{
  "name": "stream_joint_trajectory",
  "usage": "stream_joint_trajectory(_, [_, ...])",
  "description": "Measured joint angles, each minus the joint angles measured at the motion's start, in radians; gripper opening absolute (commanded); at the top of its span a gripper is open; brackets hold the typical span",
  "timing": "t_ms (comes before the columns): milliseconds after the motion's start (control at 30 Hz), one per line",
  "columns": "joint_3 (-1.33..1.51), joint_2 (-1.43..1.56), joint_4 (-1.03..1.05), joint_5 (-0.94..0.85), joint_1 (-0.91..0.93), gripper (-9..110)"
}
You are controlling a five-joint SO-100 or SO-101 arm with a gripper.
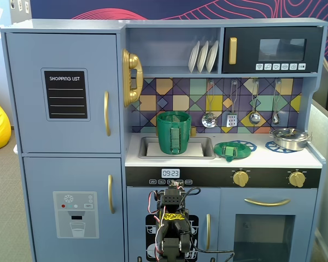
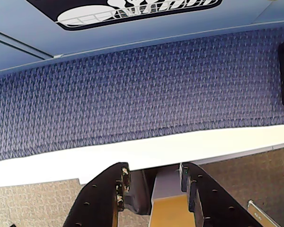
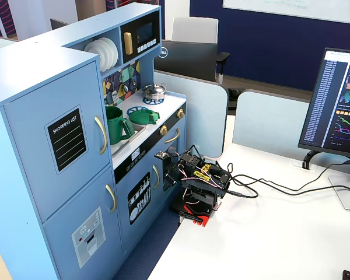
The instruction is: Pick up the lid from the counter and put it on the green recipient
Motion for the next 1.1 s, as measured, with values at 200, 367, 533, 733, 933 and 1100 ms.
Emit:
stream_joint_trajectory(200, [0.000, 0.000, 0.000, -0.012, 0.043, 0])
stream_joint_trajectory(367, [0.000, 0.000, 0.000, -0.017, 0.032, 0])
stream_joint_trajectory(533, [0.002, 0.000, -0.012, -0.040, 0.084, 0])
stream_joint_trajectory(733, [-0.080, -0.081, -0.333, -0.161, 0.239, 0])
stream_joint_trajectory(933, [-0.256, -0.227, -0.758, -0.255, 0.339, 0])
stream_joint_trajectory(1100, [-0.374, -0.325, -0.916, -0.290, 0.419, 2])
